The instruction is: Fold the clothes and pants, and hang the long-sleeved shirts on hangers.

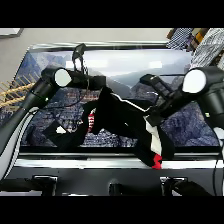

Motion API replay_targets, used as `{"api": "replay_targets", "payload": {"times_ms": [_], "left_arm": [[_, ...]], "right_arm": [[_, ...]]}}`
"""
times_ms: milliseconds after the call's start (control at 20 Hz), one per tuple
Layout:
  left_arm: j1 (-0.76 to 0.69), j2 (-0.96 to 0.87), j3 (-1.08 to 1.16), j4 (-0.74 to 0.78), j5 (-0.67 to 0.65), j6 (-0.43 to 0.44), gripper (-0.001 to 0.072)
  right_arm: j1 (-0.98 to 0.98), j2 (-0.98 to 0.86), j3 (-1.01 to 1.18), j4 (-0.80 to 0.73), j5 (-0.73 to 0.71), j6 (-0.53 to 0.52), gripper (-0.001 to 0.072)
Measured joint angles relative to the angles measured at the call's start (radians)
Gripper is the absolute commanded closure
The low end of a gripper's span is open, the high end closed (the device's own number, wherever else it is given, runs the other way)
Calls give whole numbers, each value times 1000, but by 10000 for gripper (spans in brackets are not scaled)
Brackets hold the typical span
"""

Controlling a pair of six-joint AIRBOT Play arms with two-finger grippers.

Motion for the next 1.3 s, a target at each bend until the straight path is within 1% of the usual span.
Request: {"api": "replay_targets", "payload": {"times_ms": [300,450,650,750,950,1000,1050,1100,1200,1300], "left_arm": [[0,28,104,-3,-64,25,680],[-9,53,124,-2,-139,29,681],[-77,87,130,-8,-222,33,682],[-125,118,121,-8,-254,33,681],[-189,210,15,24,-276,33,670],[-192,233,-18,27,-268,33,578],[-190,252,-41,26,-258,33,341],[-180,271,-57,26,-252,33,-7],[-145,304,-70,42,-243,36,-13],[-95,341,-71,41,-244,63,-13]], "right_arm": [[59,-98,0,16,-116,2,679],[66,-120,3,21,-227,5,679],[69,-129,27,55,-351,5,679],[69,-131,50,80,-376,-6,679],[70,-120,105,122,-358,-58,679],[70,-111,114,127,-347,-70,679],[70,-102,121,129,-341,-78,679],[70,-95,125,132,-337,-85,679],[70,-83,130,131,-320,-110,679],[70,-77,133,130,-311,-151,679]]}}
